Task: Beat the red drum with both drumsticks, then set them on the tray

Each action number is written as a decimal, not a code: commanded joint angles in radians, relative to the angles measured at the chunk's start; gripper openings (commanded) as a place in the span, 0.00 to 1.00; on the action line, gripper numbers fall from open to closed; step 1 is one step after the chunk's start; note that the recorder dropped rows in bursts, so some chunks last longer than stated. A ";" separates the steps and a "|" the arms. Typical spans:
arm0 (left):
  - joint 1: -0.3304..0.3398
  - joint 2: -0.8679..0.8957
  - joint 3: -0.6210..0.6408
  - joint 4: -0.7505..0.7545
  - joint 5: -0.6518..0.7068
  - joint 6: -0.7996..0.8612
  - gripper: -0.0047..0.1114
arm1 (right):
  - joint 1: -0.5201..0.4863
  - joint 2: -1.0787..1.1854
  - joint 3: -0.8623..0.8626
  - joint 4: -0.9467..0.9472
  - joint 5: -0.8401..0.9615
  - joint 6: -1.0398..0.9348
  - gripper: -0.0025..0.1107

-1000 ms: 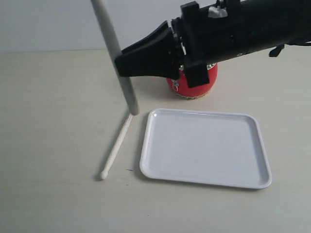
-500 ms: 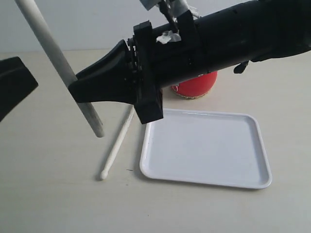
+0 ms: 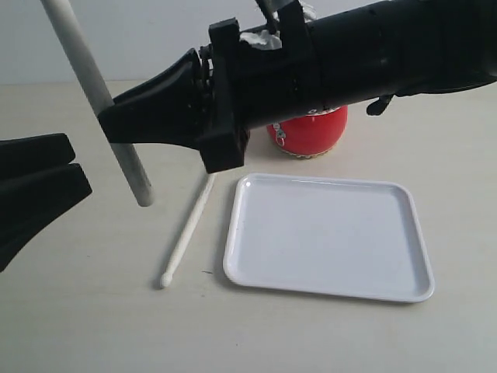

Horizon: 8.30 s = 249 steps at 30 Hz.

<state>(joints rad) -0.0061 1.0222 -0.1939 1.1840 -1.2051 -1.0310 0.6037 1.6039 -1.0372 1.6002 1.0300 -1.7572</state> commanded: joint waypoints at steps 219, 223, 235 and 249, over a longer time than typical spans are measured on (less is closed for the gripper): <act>-0.004 0.003 -0.007 -0.173 0.598 -0.024 0.04 | 0.187 0.874 -0.983 -1.738 -0.006 -0.028 0.14; -0.004 0.003 -0.007 -0.173 0.598 -0.024 0.04 | 0.187 0.874 -0.983 -1.738 0.022 0.003 0.02; -0.004 0.003 -0.007 -0.173 0.599 -0.020 0.04 | 0.199 0.672 -0.983 -1.732 0.103 0.378 0.02; -0.006 0.003 -0.174 -0.015 0.592 -0.139 0.04 | 0.123 0.446 -0.983 -1.831 0.185 1.076 0.02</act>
<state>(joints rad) -0.0103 1.0238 -0.3058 1.0720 -0.6006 -1.0874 0.7765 2.0910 -2.0170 -0.2256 1.2057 -0.8085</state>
